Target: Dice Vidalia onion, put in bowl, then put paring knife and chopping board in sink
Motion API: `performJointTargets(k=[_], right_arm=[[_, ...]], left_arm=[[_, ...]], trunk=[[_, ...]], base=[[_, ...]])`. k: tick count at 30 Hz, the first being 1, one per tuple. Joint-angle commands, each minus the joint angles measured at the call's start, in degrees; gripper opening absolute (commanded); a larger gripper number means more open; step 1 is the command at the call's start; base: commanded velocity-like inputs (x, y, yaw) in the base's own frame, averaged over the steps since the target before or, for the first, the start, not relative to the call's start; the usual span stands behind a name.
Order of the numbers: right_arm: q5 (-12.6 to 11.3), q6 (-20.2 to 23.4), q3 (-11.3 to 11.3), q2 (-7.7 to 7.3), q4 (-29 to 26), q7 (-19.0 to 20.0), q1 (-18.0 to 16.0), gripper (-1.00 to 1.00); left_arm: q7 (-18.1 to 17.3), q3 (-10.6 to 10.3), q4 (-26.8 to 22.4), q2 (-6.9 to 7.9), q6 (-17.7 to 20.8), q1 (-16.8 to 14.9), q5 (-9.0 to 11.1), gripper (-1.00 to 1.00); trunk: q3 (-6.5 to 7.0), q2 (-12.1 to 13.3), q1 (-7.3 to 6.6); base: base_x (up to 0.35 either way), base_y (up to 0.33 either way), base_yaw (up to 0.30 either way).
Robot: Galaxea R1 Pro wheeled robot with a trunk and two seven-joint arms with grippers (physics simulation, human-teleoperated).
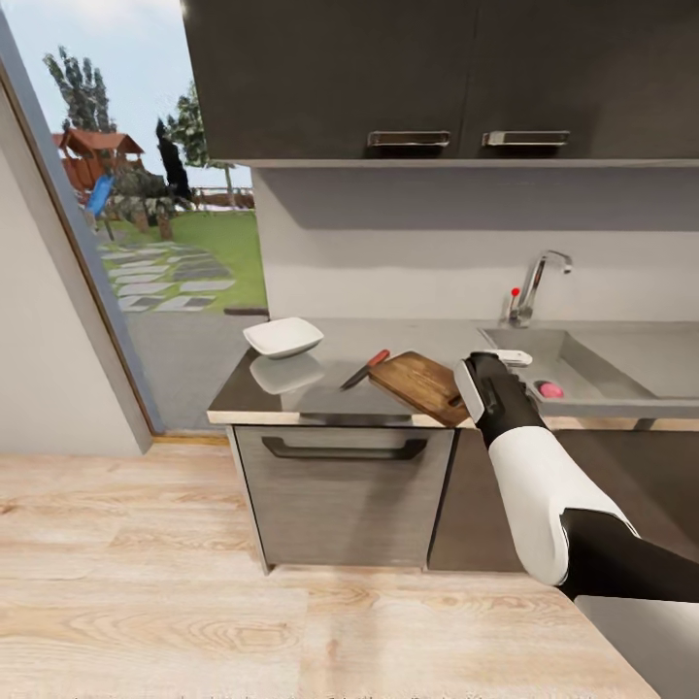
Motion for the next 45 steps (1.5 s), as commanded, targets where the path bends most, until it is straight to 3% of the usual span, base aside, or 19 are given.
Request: performJointTargets(k=[1,45], right_arm=[[0.01,0.23,-0.19,0.05,-0.06,-0.13,-0.04,1.00],[0.01,0.22,-0.19,0.05,-0.04,-0.07,-0.04,1.00]], left_arm=[[0.02,0.01,0.03,0.00,-0.18,-0.03,0.13,1.00],[0.02,0.01,0.03,0.01,-0.18,-0.03,0.13,1.00]], trunk=[[-0.15,-0.03,0.00],[-4.20,-0.03,0.00]], base=[[0.000,0.000,0.000],[0.007,0.004,0.000]])
